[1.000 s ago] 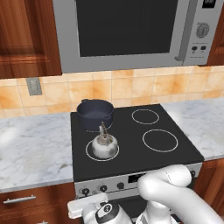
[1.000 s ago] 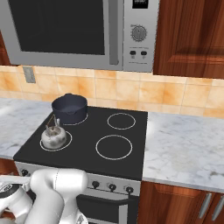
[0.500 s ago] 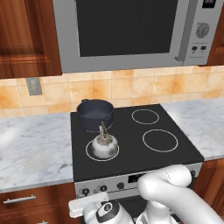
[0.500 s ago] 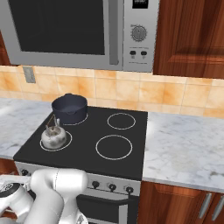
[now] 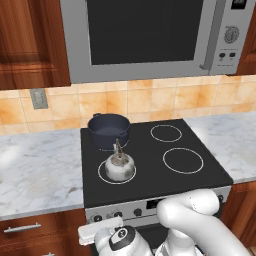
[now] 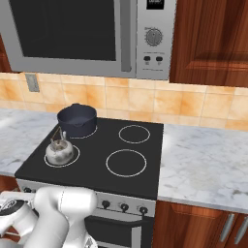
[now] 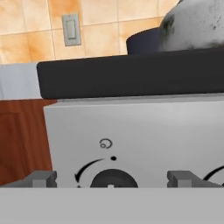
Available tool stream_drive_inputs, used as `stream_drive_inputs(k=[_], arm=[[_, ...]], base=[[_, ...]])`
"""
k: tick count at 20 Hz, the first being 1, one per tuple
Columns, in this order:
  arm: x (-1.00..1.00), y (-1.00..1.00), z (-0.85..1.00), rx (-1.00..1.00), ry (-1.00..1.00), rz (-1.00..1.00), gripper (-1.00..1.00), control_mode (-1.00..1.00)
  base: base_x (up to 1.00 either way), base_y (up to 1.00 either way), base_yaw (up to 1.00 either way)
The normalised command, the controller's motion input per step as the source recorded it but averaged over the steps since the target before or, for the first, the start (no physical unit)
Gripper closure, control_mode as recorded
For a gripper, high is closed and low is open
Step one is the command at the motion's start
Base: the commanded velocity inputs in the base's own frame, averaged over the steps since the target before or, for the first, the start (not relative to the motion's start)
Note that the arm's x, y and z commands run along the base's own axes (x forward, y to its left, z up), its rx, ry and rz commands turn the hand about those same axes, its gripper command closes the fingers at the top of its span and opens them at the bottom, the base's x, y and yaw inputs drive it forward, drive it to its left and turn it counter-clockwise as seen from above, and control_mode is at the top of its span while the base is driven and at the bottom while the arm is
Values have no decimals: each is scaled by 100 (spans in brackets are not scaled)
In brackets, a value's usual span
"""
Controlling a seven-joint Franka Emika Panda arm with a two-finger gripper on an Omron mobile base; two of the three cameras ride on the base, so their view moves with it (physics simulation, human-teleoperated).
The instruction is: Pick the kettle from the counter and place it on a stove burner. Then turn the burner on.
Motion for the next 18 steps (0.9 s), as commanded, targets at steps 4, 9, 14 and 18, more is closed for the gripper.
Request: stream_drive_inputs(k=[4, 9, 14, 18], arm=[[0, 0, -11, 0, 0, 0, -100, -100], [0, 0, -7, 0, 0, 0, -100, -100], [8, 0, -9, -1, 0, 0, -100, -100], [19, 0, -9, -1, 0, 0, -100, -100]], base=[[0, 0, 0], [0, 0, 0], [0, 0, 0], [0, 0, 0]])
